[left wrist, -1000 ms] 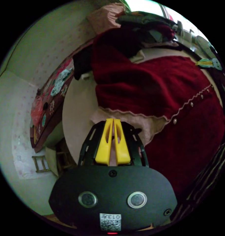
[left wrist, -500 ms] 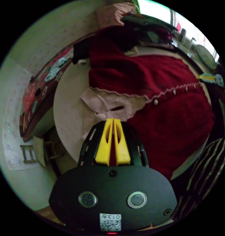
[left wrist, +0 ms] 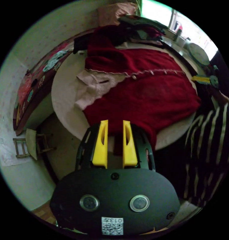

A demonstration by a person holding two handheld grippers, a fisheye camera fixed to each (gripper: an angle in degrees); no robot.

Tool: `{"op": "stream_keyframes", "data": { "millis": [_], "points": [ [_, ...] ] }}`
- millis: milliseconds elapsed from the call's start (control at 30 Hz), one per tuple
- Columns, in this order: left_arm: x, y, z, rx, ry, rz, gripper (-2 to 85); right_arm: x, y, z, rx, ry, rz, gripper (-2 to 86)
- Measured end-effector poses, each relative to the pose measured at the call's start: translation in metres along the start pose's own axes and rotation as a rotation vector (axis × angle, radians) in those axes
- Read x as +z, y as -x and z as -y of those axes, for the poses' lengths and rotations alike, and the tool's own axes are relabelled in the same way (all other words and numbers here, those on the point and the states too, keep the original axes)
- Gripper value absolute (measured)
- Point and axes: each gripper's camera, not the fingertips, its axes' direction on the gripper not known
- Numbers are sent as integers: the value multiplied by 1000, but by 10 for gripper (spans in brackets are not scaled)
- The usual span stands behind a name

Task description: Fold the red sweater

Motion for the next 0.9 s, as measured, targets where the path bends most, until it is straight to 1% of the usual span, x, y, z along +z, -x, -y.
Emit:
{"op": "stream_keyframes", "data": {
  "millis": [133,300,367,400,500,533,600,733,800,867,900],
  "points": [
    [19,-57,-42,108,118,9,123,-13,44,-38,-130,55,17,60],
    [43,-85,-49,93,123,-11,136,-10,92,-71,-315,126,-13,71],
    [53,-88,-45,94,134,14,133,-7,100,-77,-343,137,-14,71],
    [62,-87,-43,87,167,34,127,-4,104,-80,-353,152,-24,68],
    [71,-76,-41,47,184,-36,89,-6,111,-85,-362,141,-46,47],
    [70,-73,-40,42,198,-29,64,-7,112,-85,-363,144,-51,38],
    [67,-70,-38,77,205,-20,45,-10,115,-87,-364,152,-89,19],
    [49,-65,-32,146,216,36,31,-19,116,-93,-335,143,-97,9],
    [37,-64,-27,188,221,66,27,-33,110,-93,-266,113,-120,7],
    [24,-64,-17,275,247,116,23,-48,102,-91,-205,68,-149,5],
    [15,-63,-6,353,268,186,22,-56,96,-88,-180,54,-157,5]
  ]
}}
